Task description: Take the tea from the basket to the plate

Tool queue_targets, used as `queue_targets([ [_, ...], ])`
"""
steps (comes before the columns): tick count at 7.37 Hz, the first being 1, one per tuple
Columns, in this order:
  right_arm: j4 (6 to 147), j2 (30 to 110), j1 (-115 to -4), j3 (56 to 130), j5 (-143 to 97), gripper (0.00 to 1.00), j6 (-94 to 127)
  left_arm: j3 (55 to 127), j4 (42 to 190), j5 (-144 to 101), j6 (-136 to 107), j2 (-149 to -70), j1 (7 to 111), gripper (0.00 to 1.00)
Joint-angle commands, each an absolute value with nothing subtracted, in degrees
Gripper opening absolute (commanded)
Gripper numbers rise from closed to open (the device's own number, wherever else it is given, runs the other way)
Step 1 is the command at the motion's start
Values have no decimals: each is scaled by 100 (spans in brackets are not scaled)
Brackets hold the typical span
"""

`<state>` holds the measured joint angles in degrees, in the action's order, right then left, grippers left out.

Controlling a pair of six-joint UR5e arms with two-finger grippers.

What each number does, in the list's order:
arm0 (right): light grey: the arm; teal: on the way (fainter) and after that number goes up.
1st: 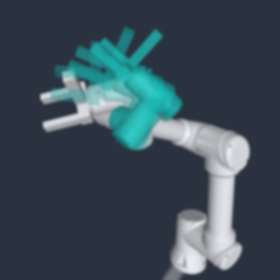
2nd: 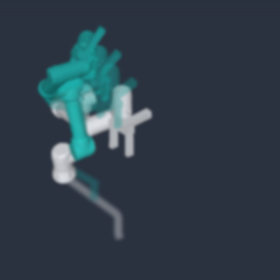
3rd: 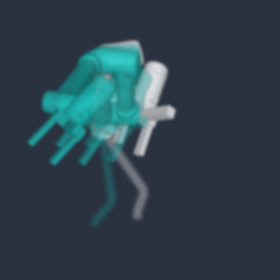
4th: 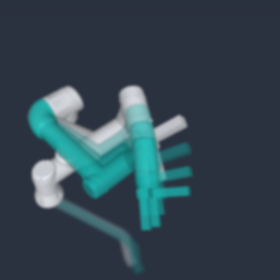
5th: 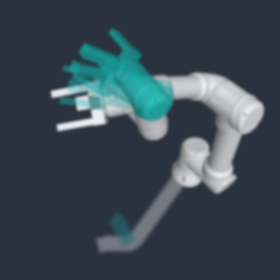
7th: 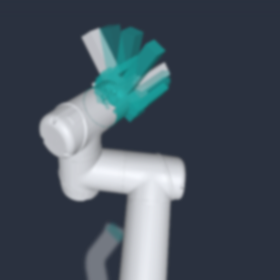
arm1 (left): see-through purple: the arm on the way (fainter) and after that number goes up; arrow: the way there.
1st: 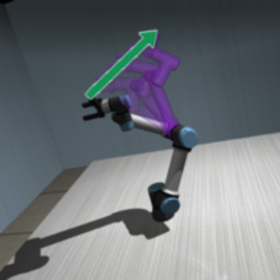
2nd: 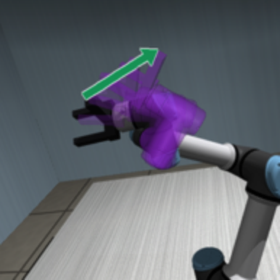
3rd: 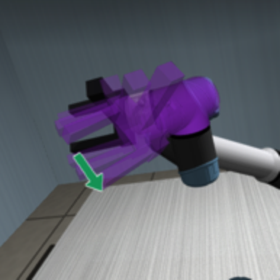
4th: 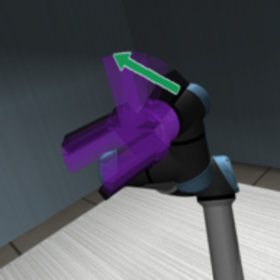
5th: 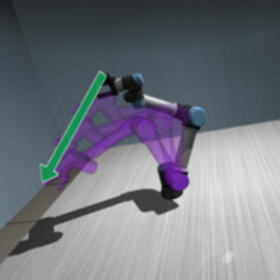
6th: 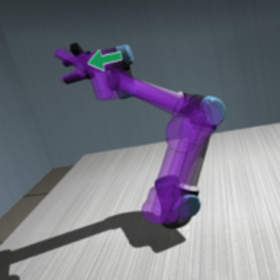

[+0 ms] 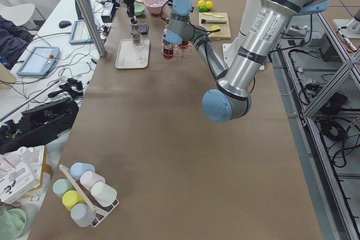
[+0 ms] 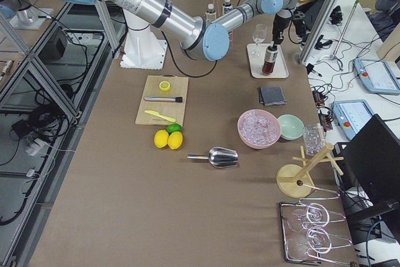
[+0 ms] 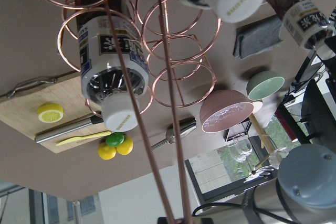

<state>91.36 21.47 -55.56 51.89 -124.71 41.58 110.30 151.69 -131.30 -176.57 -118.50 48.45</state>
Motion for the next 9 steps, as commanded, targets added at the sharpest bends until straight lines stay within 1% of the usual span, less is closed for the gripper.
queue_targets([
  [1,8947,1865,-5494,4826,-12367,0,4218,11030,14874,-13638,-15460,-11830,4991,0],
  [3,8938,1863,-5441,4816,-12322,0,4219,11030,14310,-14123,-14618,-11830,5421,0],
  [6,8938,1854,-5388,4816,-12234,0,4219,10952,14186,-14519,-14546,-11550,6037,0],
  [7,8938,1854,-5370,4816,-12226,0,4219,10855,14177,-14598,-14520,-11444,6212,0],
  [8,8930,1854,-5361,4799,-12182,0,4219,10567,14177,-14955,-14406,-11443,6579,0],
  [9,8921,1863,-5353,4773,-12182,24,4219,10330,14168,-15203,-14318,-11452,6914,0],
])
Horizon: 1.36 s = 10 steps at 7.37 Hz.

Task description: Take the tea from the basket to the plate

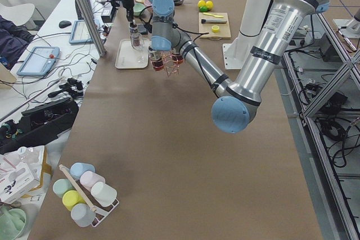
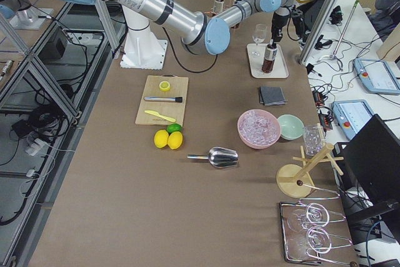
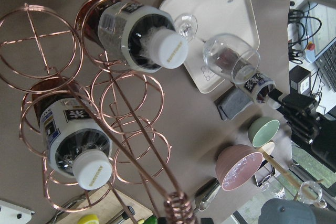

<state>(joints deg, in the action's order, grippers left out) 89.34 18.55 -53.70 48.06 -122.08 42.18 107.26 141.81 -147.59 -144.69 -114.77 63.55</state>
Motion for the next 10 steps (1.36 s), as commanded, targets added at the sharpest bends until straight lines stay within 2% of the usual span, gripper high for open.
queue_targets([
  [1,8895,1855,-5344,4720,-12182,98,4210,10249,13994,-15292,-14300,-11443,7161,0],
  [4,8903,1854,-5352,4789,-12208,99,4166,9794,12950,-15906,-12943,-11382,8030,0],
  [5,8964,1933,-5361,5138,-12295,99,4149,9556,12703,-15986,-12555,-11391,8207,0],
  [6,9252,2212,-5370,5690,-12313,99,4148,9240,12552,-15987,-12342,-11443,8331,0],
  [7,9533,2780,-5370,6600,-12331,99,4140,8907,12542,-15987,-12105,-11461,8384,0],
  [9,10332,3949,-5405,8420,-12401,99,3992,8484,12542,-16092,-11997,-11435,8647,0],
  [10,10414,4825,-5658,9186,-12532,99,3564,8186,12542,-16128,-11884,-11452,8779,0],
])
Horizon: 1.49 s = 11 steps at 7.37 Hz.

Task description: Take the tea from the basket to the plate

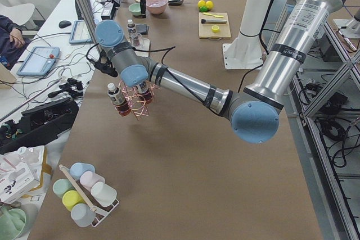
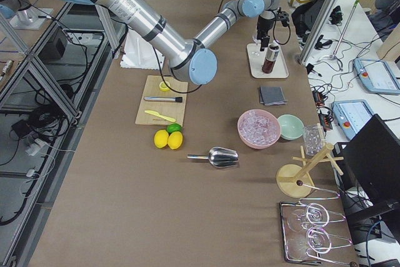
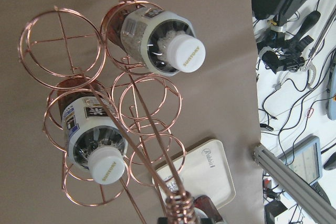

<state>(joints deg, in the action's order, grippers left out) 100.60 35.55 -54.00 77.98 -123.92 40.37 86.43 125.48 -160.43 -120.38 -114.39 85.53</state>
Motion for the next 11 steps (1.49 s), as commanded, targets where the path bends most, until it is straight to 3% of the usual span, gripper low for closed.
queue_targets([
  [1,10467,5913,-5939,10116,-12890,99,3359,7930,12533,-16128,-11805,-11461,8798,0],
  [2,10468,6689,-6107,10734,-12902,99,3157,7736,12533,-16128,-11804,-11461,8867,0],
  [6,10978,8057,-7432,10793,-12998,99,1286,7366,12357,-16128,-11830,-11496,9070,0],
  [9,10916,8445,-8960,9698,-13679,99,-691,6919,12366,-16076,-11795,-11680,9079,0],
  [11,10916,8535,-9123,9782,-13581,99,-738,6856,12384,-16058,-11786,-11681,9070,0],
])
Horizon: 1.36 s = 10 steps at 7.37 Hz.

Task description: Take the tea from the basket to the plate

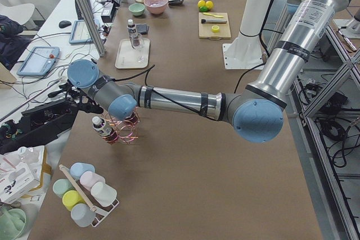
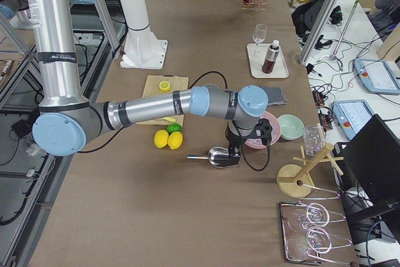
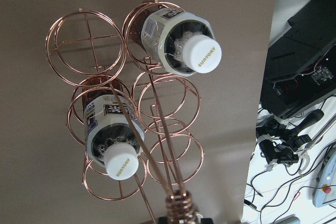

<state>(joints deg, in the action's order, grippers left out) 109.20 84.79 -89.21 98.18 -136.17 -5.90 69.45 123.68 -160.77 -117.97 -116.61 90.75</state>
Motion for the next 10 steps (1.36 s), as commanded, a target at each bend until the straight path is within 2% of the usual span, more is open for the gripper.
queue_targets([
  [1,10916,8578,-9123,9800,-13623,99,-747,6795,12401,-16058,-11760,-11681,9062,0],
  [4,10916,8648,-9062,9503,-13597,99,-721,6741,12393,-16058,-11707,-11681,9026,0],
  [5,10611,8527,-8479,8605,-13579,99,-712,6733,12393,-16058,-11707,-11663,9018,0],
  [6,9608,8421,-8655,8335,-13640,99,-668,6732,12393,-16058,-11707,-11654,8991,0],
  [7,9537,8872,-9084,8567,-14006,99,-764,6732,12393,-16058,-11707,-11654,8974,0],
  [10,9580,9044,-9105,9156,-13826,99,-756,6732,12401,-16049,-11707,-11628,8930,0],
])
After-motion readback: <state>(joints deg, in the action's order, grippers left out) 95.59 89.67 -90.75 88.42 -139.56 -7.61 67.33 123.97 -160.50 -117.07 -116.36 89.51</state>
